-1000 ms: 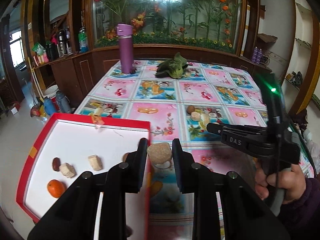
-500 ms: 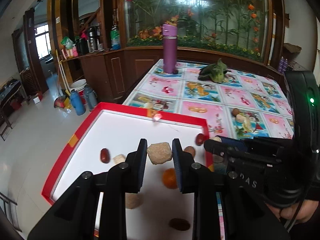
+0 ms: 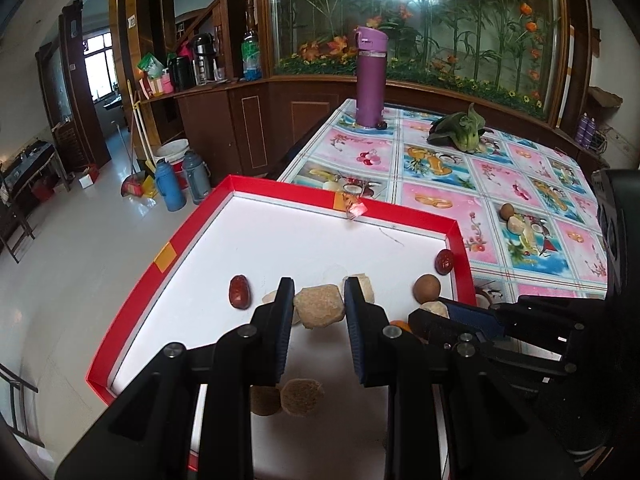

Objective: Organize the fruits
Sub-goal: 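Carry the beige cube and pastry into the tray and open both tools, then move both open tools back over the remaining tablecloth items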

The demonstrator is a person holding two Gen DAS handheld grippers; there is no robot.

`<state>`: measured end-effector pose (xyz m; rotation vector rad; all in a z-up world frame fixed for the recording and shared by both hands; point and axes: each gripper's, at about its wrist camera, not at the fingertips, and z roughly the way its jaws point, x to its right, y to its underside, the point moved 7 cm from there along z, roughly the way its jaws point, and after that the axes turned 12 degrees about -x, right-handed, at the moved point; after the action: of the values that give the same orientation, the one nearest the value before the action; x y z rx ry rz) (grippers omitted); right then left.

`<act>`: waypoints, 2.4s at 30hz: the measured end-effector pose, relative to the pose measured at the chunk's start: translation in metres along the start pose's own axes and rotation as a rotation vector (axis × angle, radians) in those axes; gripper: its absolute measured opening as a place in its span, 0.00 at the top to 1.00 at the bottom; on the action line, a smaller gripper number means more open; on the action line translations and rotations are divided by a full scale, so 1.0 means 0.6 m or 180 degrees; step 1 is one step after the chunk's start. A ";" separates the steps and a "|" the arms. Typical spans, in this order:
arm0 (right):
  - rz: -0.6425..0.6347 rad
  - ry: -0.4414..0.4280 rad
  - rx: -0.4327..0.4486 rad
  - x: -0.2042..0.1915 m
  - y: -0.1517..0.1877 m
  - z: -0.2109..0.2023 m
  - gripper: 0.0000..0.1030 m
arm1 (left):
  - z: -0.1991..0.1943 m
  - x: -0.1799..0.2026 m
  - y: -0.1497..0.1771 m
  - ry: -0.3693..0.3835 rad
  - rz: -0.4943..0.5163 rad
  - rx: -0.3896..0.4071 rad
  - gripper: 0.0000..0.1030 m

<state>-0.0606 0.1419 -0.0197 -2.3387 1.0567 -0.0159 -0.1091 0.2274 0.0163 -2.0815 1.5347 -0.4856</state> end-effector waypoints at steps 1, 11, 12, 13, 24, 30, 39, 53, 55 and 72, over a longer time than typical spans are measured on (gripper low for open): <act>0.0004 -0.0004 0.0005 -0.001 0.001 -0.001 0.87 | 0.004 -0.001 0.002 -0.0006 -0.0008 -0.0023 0.73; 0.0024 -0.0108 -0.0021 0.004 0.009 -0.006 0.86 | 0.038 -0.023 0.018 -0.0069 -0.0150 -0.0303 0.58; 0.0036 -0.0126 -0.0028 0.006 0.011 -0.007 0.84 | 0.038 -0.025 0.018 -0.0082 -0.0168 -0.0308 0.53; 0.0058 -0.0143 -0.0032 0.009 0.012 -0.008 0.81 | 0.037 -0.026 0.019 -0.0102 -0.0178 -0.0297 0.44; 0.0197 -0.0298 0.0123 0.044 0.026 -0.041 0.70 | 0.028 -0.021 0.016 -0.0176 -0.0205 -0.0291 0.24; 0.0361 -0.0189 0.0322 0.101 0.038 -0.075 0.69 | 0.016 0.003 0.010 -0.0172 -0.0109 -0.0228 0.22; 0.0878 0.0102 0.0433 0.244 0.052 -0.106 0.69 | -0.003 0.082 0.007 -0.0054 0.0195 -0.0182 0.18; 0.0982 0.0668 0.0281 0.348 -0.040 -0.034 0.69 | -0.016 0.159 -0.089 -0.0006 0.0563 -0.0100 0.17; 0.0976 0.0672 0.0198 0.353 -0.040 -0.023 0.69 | -0.011 0.168 -0.098 0.0018 0.0563 -0.0134 0.17; 0.1352 0.0659 -0.0012 0.452 0.049 -0.101 0.74 | 0.128 0.364 -0.141 0.0058 0.1016 -0.0293 0.17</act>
<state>0.0914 -0.0913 -0.0415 -2.1031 1.6380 -0.0960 0.0643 0.0533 0.0014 -1.8507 1.8877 -0.3209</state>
